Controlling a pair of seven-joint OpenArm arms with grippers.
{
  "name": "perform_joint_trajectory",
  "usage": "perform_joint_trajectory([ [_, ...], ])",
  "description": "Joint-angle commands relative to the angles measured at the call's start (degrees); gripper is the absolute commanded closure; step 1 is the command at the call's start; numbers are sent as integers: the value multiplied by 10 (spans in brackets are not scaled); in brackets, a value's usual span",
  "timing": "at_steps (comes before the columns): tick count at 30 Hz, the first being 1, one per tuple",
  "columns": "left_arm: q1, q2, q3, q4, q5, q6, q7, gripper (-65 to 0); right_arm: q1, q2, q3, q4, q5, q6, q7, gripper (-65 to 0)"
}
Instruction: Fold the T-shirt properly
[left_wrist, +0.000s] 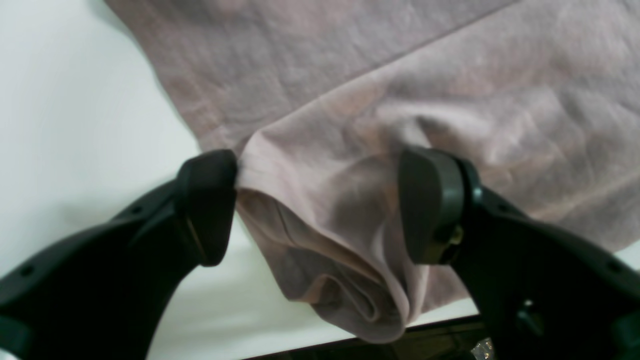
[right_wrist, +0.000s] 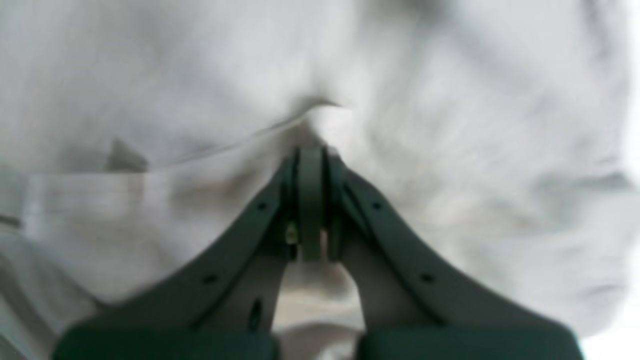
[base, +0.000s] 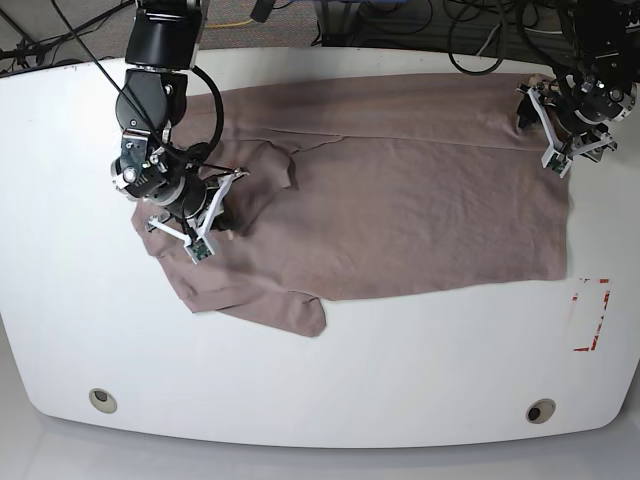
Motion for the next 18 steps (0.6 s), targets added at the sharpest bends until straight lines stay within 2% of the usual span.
perform_joint_trajectory([
  [1, -2, -10, -4, 8, -2, 1, -8, -458, 15, 5, 3, 35, 8, 1, 3, 0],
  [14, -2, -10, -4, 8, -2, 1, -8, -458, 64, 3, -1, 40, 8, 1, -8, 0],
  [18, -2, -10, -4, 8, -2, 1, -8, -458, 83, 2, -1, 6, 8, 1, -6, 0],
])
